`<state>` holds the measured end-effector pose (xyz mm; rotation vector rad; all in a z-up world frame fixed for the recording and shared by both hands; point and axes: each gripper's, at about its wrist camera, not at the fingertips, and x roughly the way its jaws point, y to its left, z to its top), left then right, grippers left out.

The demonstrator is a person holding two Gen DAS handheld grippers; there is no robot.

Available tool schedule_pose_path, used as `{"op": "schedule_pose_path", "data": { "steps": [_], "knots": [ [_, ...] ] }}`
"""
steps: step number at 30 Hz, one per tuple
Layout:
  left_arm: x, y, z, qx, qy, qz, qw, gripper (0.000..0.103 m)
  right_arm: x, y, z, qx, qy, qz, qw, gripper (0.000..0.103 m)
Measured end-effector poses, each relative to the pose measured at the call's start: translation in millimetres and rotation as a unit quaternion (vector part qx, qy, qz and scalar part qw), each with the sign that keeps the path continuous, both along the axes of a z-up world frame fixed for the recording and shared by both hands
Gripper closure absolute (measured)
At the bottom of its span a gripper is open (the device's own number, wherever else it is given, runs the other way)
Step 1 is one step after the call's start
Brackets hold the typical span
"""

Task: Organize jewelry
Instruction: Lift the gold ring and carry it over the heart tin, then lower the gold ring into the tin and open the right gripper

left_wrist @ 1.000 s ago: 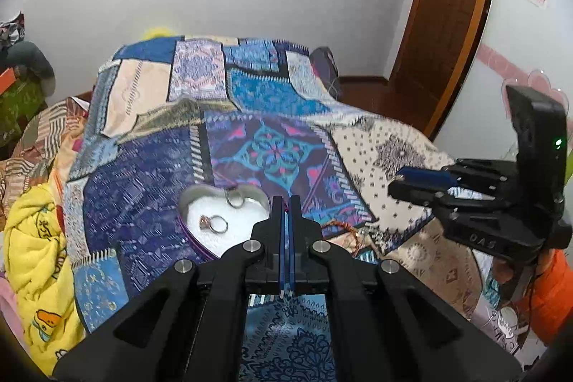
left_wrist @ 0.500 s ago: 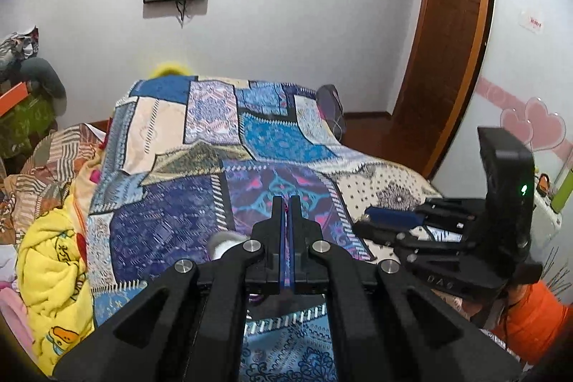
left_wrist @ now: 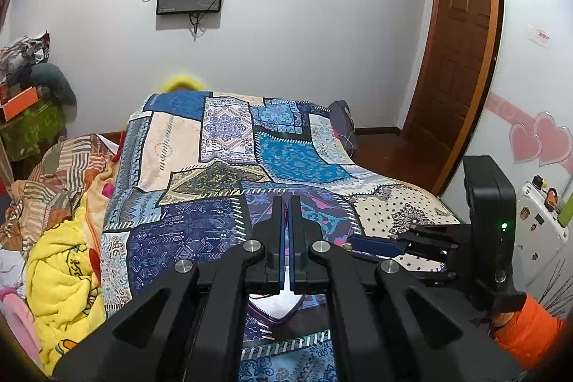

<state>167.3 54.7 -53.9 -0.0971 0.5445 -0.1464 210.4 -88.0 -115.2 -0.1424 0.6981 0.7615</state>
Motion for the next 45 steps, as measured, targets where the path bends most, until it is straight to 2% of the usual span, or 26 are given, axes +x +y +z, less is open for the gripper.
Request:
{"op": "schedule_pose_path", "data": {
  "steps": [21, 39, 45],
  "knots": [
    [39, 19, -64, -0.051, 0.078, -0.012, 0.9955, 0.103, 24, 22, -42, -0.036, 0.045, 0.009, 0.998, 0.084],
    [57, 24, -117, -0.045, 0.153, -0.013, 0.9872, 0.103, 29, 38, -62, -0.062, 0.058, 0.028, 0.996, 0.084],
    [62, 22, -125, -0.034, 0.162, -0.009, 0.9861, 0.103, 29, 40, -66, -0.062, 0.063, 0.031, 0.996, 0.084]
  ]
}}
